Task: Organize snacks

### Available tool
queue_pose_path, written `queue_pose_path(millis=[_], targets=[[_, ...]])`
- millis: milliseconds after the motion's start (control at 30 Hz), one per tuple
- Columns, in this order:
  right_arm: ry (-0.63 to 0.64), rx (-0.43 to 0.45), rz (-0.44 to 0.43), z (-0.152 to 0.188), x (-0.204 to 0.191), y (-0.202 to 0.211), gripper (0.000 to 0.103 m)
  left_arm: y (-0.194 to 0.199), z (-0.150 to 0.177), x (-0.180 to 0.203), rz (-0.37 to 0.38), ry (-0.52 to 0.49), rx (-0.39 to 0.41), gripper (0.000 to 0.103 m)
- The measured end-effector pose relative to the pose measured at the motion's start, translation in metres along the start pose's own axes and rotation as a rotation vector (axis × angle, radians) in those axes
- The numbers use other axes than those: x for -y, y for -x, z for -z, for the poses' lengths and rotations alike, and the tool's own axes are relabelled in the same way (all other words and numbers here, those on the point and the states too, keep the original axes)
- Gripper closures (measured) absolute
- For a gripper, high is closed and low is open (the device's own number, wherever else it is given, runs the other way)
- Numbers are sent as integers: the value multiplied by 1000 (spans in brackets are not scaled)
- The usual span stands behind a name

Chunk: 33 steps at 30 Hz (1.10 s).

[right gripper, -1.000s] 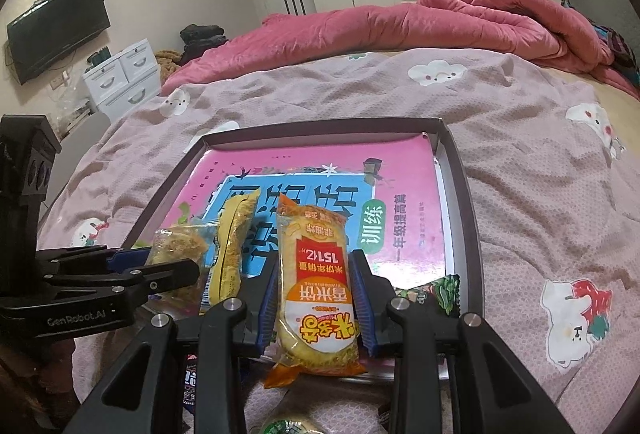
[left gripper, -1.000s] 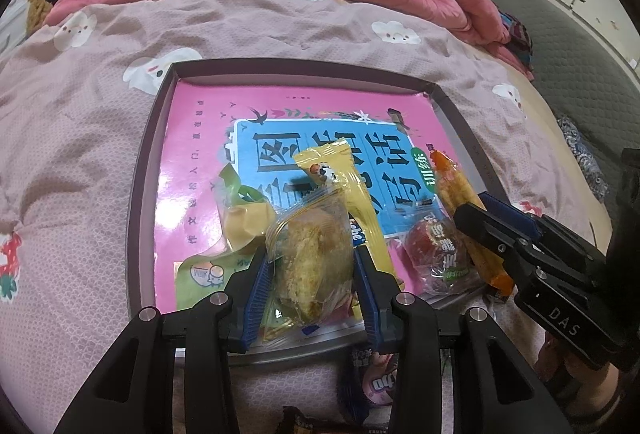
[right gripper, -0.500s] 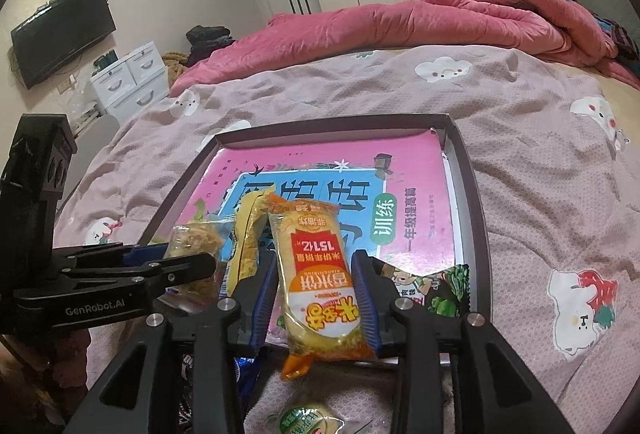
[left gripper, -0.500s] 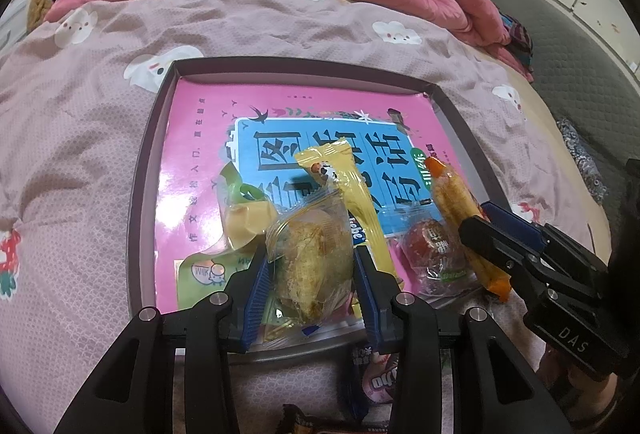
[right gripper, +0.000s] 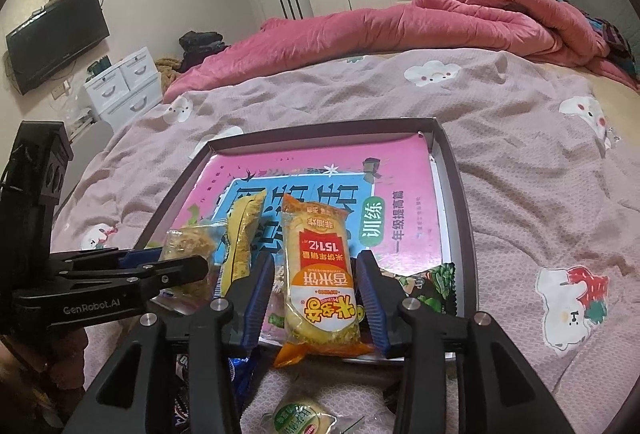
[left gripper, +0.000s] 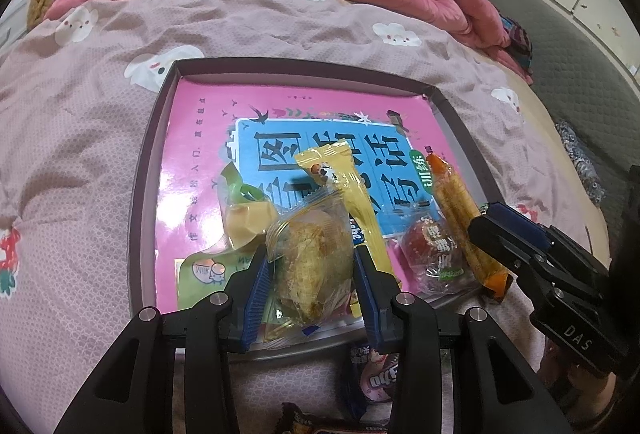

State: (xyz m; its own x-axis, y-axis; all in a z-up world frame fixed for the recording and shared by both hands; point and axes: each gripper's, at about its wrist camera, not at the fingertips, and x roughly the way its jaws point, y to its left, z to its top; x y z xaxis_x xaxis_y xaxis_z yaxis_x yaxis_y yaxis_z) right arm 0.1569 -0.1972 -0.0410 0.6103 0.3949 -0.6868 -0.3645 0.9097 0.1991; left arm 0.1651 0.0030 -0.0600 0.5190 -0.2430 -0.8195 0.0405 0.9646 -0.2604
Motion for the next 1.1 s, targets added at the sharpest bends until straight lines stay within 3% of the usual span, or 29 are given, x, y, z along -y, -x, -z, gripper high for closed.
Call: queue_pose_path(millis=[900, 1100], targets=[[0, 11, -3, 3, -2, 12, 60, 6, -4, -6, -11, 4, 29, 59], [-1, 20, -3, 2, -2, 14, 60, 11, -4, -5, -2, 4, 37, 54]])
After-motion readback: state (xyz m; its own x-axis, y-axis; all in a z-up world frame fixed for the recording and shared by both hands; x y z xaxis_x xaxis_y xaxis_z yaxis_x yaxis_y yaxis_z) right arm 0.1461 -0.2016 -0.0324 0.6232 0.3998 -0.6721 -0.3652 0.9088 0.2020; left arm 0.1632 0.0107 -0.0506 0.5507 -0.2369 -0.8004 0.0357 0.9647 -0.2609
